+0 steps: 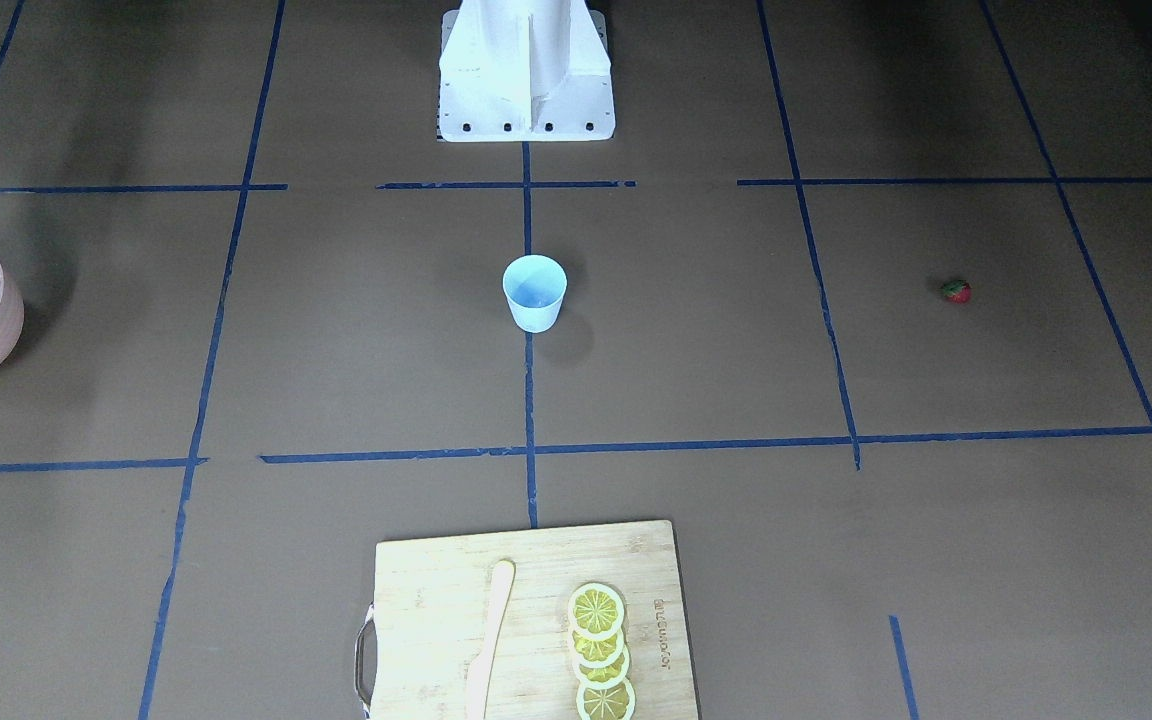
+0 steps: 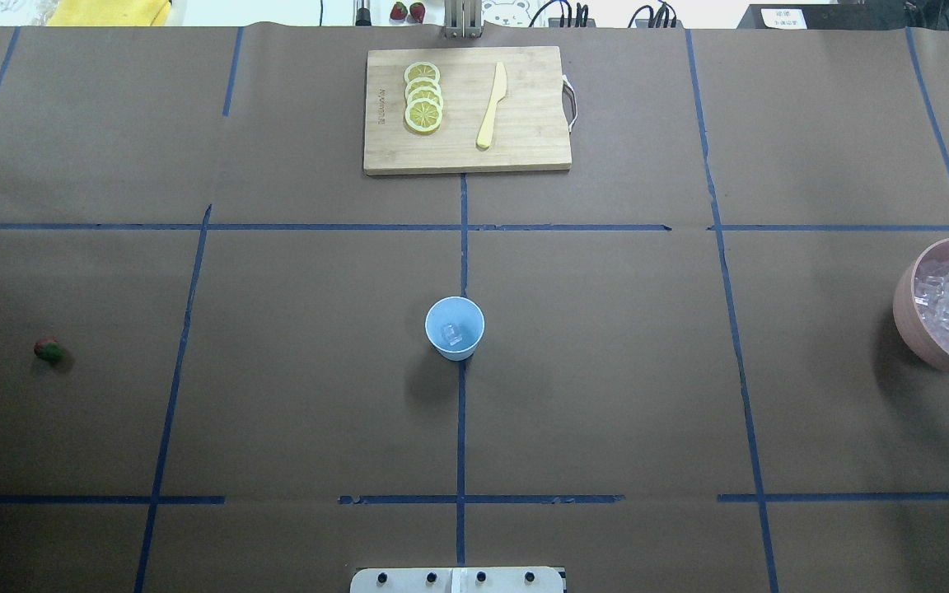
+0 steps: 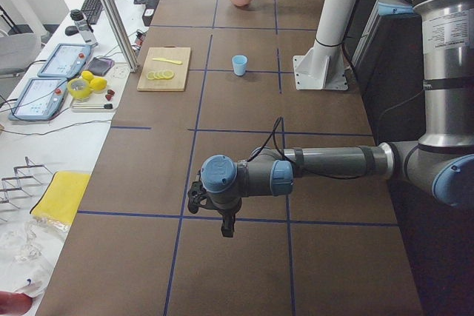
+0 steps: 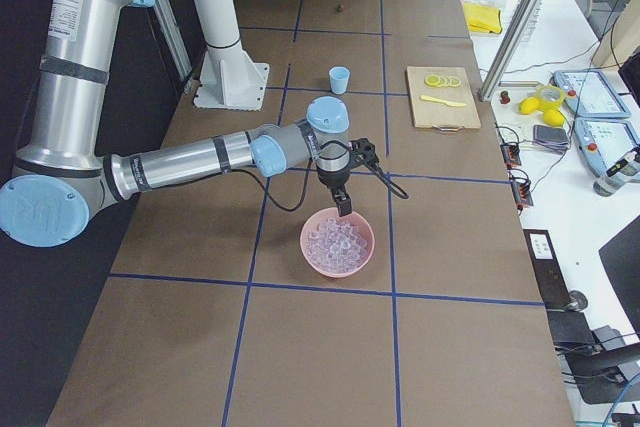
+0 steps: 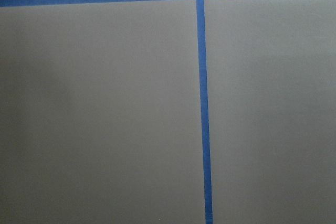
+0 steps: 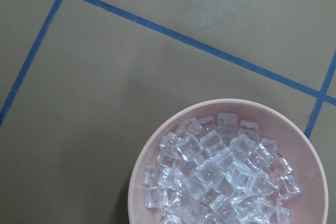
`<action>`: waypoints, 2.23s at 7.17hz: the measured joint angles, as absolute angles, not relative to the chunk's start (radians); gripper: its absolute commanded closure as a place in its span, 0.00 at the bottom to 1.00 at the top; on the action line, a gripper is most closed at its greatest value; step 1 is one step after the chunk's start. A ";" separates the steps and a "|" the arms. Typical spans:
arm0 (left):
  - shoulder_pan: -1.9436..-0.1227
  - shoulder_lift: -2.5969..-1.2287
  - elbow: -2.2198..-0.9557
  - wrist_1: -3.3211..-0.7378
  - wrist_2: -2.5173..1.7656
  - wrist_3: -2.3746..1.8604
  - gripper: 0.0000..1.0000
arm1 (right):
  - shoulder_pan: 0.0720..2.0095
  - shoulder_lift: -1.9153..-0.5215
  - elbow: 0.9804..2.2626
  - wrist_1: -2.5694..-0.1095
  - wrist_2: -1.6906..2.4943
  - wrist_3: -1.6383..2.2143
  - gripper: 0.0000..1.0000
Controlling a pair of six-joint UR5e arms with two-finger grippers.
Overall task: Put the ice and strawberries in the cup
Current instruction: 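Move the right gripper back toward the pink bowl, then lower the right gripper into the pink bowl and grasp another ice cube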
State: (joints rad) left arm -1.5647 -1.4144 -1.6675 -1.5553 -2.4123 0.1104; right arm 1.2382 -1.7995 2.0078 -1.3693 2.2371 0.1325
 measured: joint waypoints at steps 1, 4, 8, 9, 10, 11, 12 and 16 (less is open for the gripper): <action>-1.565 -1.414 -1.667 -1.555 -2.412 0.110 0.00 | 1.241 -1.801 1.963 -1.333 2.236 0.127 0.01; -1.565 -1.415 -1.667 -1.555 -2.412 0.110 0.00 | 1.241 -1.786 1.793 -1.163 2.231 0.139 0.02; -1.565 -1.415 -1.667 -1.555 -2.412 0.112 0.00 | 1.213 -1.753 1.680 -1.051 2.229 0.154 0.10; -1.565 -1.415 -1.667 -1.555 -2.412 0.111 0.00 | 1.204 -1.740 1.678 -1.049 2.230 0.164 0.13; -1.564 -1.416 -1.667 -1.555 -2.413 0.112 0.00 | 1.197 -1.732 1.677 -1.048 2.229 0.170 0.15; -1.564 -1.416 -1.667 -1.555 -2.413 0.112 0.00 | 1.193 -1.728 1.675 -1.048 2.224 0.171 0.17; -1.563 -1.416 -1.667 -1.555 -2.413 0.112 0.00 | 1.192 -1.727 1.672 -1.049 2.217 0.170 0.21; -1.563 -1.416 -1.667 -1.555 -2.413 0.112 0.00 | 1.190 -1.728 1.662 -1.052 2.214 0.165 0.98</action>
State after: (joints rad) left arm -1.5631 -1.4159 -1.6675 -1.5554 -2.4130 0.1120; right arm 1.1905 -1.7277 1.6622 -1.0519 2.2138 0.1646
